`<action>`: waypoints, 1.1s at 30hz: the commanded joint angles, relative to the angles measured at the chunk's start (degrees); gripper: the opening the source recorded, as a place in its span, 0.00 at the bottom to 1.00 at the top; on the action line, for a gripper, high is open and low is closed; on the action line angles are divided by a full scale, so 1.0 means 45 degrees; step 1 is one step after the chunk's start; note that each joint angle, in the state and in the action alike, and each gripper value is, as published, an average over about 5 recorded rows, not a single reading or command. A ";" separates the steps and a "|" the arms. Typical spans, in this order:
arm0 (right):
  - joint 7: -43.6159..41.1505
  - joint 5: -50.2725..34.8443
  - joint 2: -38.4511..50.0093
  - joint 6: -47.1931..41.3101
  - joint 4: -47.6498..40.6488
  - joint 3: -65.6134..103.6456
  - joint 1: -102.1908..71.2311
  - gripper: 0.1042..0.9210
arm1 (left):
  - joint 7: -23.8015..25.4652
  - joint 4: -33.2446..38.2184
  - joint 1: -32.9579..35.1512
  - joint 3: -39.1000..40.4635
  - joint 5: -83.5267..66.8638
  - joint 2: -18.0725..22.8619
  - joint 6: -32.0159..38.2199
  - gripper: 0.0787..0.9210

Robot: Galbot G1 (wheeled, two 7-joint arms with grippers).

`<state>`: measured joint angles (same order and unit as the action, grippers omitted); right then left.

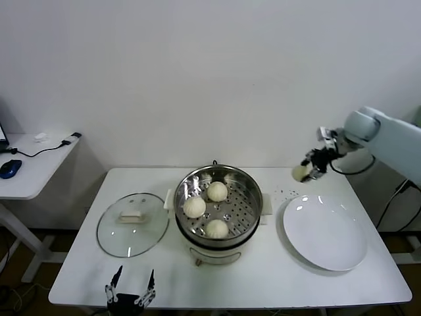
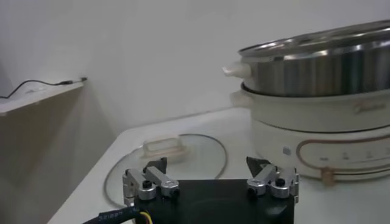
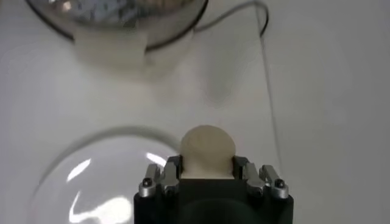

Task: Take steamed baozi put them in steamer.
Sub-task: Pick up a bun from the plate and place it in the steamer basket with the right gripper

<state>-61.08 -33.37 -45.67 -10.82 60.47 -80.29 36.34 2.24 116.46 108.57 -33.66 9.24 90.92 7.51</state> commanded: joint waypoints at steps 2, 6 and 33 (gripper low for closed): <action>0.1636 -0.6396 -0.3597 -0.1690 0.1927 -0.5191 0.5020 0.55 | -0.0016 0.0066 0.0000 0.0597 -0.0067 -0.0155 0.0226 0.88; 0.2262 -0.6909 -0.4624 -0.2019 0.2355 -0.5281 0.4698 0.55 | -0.0014 0.0164 -0.0067 0.0582 -0.0102 -0.0184 0.0212 0.88; 0.3624 -0.6065 -0.5471 -0.2561 0.3466 -0.6336 0.2167 0.56 | 0.0034 -0.0026 -0.0187 0.0320 -0.0284 -0.0364 0.0183 0.88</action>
<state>-46.13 -60.65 -69.11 -21.66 74.91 -106.69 47.20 2.37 116.57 107.88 -32.34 8.06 89.32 8.41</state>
